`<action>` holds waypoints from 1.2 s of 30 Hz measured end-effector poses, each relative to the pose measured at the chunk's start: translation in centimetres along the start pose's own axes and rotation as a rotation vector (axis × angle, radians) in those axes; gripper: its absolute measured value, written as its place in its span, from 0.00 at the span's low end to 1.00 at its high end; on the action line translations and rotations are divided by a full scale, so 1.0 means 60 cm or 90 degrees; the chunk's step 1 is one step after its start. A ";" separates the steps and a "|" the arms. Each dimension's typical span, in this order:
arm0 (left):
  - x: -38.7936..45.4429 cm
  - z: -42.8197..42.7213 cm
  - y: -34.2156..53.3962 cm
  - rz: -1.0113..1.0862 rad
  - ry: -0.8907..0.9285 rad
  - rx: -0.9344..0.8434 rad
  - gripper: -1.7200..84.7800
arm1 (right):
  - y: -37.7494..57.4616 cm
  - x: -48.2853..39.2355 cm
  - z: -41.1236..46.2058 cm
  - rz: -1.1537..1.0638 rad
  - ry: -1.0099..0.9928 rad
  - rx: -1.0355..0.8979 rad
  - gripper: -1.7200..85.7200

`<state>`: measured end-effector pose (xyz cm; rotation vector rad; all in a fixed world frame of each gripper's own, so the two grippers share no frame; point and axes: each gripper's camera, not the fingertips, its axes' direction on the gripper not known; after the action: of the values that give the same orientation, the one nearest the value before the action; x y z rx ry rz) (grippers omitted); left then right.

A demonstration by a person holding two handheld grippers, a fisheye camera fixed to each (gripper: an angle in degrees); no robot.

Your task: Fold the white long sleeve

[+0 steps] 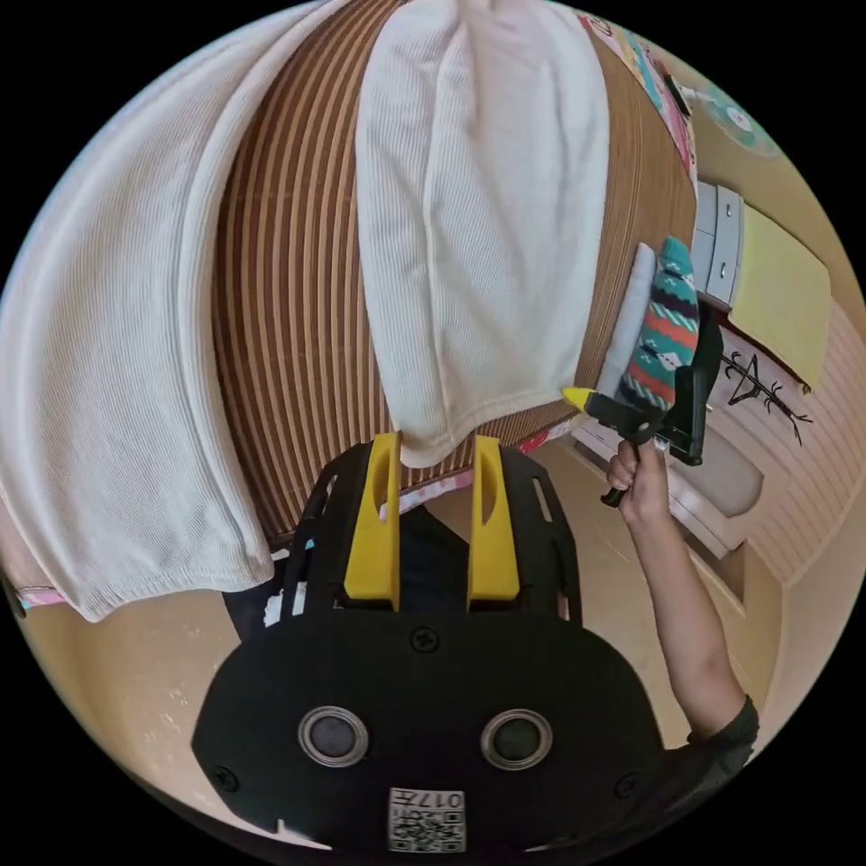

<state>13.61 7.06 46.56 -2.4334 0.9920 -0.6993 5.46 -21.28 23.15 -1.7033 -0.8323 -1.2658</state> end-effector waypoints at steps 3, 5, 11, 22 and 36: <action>-0.024 0.006 -0.012 -0.076 -0.024 0.000 0.11 | 0.009 -0.002 -0.021 -0.035 0.029 -0.005 0.09; -0.050 -0.002 -0.004 -0.024 0.045 0.012 0.09 | 0.027 -0.006 -0.042 -0.078 0.009 -0.004 0.07; -0.125 -0.053 0.114 0.216 0.374 0.125 0.07 | 0.150 0.020 -0.108 -0.151 -0.055 0.014 0.04; -0.288 0.028 0.167 -0.174 0.342 0.294 0.07 | 0.135 0.091 -0.098 -0.063 -0.166 0.053 0.12; -0.238 0.066 0.179 0.083 0.399 0.237 0.07 | 0.171 0.019 -0.047 -0.193 -0.103 -0.104 0.06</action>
<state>1.53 11.13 33.46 -1.8344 1.1008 -1.4999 13.57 -28.23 22.28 -1.8789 -1.1438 -1.4435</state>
